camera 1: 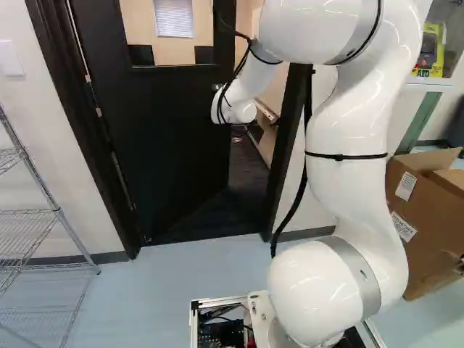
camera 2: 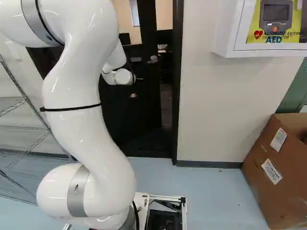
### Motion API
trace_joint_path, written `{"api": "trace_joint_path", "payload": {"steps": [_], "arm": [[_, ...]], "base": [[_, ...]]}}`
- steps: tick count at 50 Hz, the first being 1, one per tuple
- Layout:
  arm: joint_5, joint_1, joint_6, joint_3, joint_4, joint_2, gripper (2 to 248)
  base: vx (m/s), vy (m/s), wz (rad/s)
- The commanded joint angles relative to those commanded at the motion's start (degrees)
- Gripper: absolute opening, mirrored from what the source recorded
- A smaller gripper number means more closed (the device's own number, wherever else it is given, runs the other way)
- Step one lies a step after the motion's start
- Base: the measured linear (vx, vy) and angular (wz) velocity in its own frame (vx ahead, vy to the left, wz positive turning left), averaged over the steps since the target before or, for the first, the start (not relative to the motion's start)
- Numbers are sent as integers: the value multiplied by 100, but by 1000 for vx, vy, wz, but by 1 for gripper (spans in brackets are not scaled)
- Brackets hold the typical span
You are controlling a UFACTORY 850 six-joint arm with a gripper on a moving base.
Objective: Open the door and move inside
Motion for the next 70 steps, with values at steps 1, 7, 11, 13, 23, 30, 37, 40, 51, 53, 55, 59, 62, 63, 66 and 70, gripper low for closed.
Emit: {"api": "trace_joint_path", "payload": {"steps": [1,7,11,13,23,30,37,40,51,53,55,59,62,63,66,70], "arm": [[12,-8,0,38,0,31,247],[71,-48,0,224,0,186,247],[112,-75,0,351,0,292,247],[132,-90,0,413,0,345,247],[233,-162,0,724,0,611,247],[301,-215,0,939,-17,797,247],[350,-271,0,1151,-66,985,247],[366,-295,0,1242,-94,1066,247],[437,-387,0,1570,-223,1365,247],[457,-404,0,1629,-252,1419,247],[479,-422,0,1688,-284,1474,247],[529,-459,0,1812,-357,1590,247],[565,-485,0,1894,-413,1668,247],[577,-494,0,1924,-434,1696,247],[616,-522,0,2012,-505,1781,247],[667,-559,0,2128,-616,1893,247]], "base": [[0,0,0],[0,0,0],[0,0,0],[0,0,0],[0,0,0],[0,0,0],[0,0,0],[0,0,0],[0,0,0],[0,0,0],[0,0,0],[0,0,0],[0,0,0],[0,0,0],[0,0,0],[0,0,0]]}}
